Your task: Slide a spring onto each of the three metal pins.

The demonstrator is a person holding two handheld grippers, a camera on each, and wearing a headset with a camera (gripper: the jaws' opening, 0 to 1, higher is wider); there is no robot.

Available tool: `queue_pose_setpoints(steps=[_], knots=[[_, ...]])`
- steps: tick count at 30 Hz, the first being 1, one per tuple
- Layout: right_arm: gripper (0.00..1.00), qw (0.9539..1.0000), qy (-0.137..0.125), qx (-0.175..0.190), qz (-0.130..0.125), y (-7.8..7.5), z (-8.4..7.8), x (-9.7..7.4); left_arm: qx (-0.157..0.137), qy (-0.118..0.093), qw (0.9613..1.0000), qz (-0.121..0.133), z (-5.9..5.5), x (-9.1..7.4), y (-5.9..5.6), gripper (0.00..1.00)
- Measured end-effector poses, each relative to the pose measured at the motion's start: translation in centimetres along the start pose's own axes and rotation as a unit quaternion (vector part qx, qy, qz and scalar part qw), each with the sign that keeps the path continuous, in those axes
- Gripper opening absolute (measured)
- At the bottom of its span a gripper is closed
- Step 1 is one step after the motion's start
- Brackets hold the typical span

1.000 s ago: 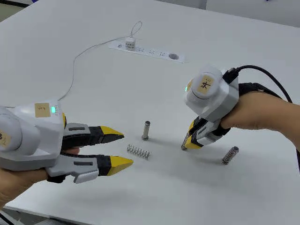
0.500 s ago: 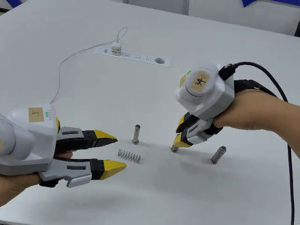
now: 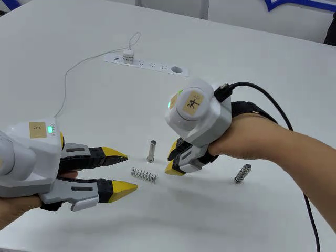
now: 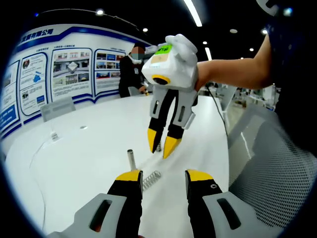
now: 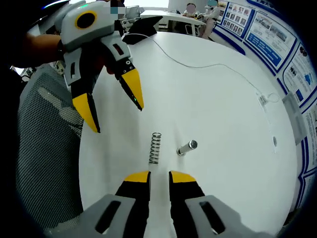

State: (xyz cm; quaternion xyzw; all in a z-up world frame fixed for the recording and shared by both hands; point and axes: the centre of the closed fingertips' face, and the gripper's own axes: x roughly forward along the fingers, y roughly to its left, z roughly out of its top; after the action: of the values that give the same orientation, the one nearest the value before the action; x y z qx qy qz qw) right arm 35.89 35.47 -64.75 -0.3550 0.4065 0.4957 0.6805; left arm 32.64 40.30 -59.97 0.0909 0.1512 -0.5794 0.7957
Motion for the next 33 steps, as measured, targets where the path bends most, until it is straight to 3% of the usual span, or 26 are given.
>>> queue_pose_setpoints(steps=[15,33], knots=[[0.15,0.9996,0.003,-0.002,0.027,0.6,0.4,3.1,-0.008,0.002,0.9999,0.014,-0.3,-0.1,0.3,0.35],[0.12,0.9989,0.009,0.006,0.046,0.8,-0.1,4.1,-0.015,0.007,0.9995,0.027,-0.4,-0.2,0.5,0.35]])
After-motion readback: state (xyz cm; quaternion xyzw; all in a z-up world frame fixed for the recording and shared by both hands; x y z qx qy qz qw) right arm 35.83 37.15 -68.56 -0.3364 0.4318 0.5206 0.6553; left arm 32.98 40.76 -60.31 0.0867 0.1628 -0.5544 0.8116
